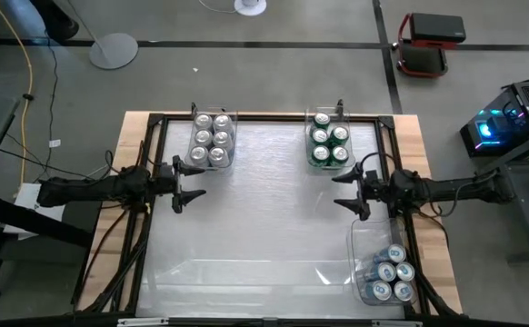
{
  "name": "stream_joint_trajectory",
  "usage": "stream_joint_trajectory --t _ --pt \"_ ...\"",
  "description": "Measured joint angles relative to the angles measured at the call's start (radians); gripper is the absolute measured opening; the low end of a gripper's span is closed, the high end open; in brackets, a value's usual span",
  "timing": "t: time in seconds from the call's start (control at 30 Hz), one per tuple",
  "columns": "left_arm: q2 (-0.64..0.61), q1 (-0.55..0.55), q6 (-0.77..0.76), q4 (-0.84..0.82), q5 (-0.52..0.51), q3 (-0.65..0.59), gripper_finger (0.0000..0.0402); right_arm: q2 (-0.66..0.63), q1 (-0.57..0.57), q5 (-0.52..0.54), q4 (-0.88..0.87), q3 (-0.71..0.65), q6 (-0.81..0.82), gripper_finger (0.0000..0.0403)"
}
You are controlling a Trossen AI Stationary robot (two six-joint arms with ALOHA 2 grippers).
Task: Sort soda cans
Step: Return to Home Position
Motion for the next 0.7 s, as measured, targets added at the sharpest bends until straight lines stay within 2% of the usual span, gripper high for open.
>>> stream_joint_trajectory --t 0.3,0.4,0.47,0.53,0.7 --pt "0.0 0.0 0.0 0.0 0.0 0.0 0.0339 -0.013 0.003 0.001 -0.075 0.0 0.0 0.035" --pt "0.0 0.0 0.0 0.0 0.0 0.0 0.0339 -0.096 0.03 0.0 -0.148 0.0 -0.002 0.035" --pt "0.0 0.0 0.0 0.0 0.0 0.0 0.0339 -0.187 0.042 -0.001 -0.234 0.0 0.001 0.035" --pt "0.0 0.0 0.0 0.0 0.0 0.0 0.0339 -0.275 0.038 -0.012 -0.248 0.0 -0.001 0.035" --pt "0.001 0.0 0.0 0.0 -0.004 0.0 0.0339 -0.295 0.019 -0.02 -0.172 -0.001 -0.009 0.035"
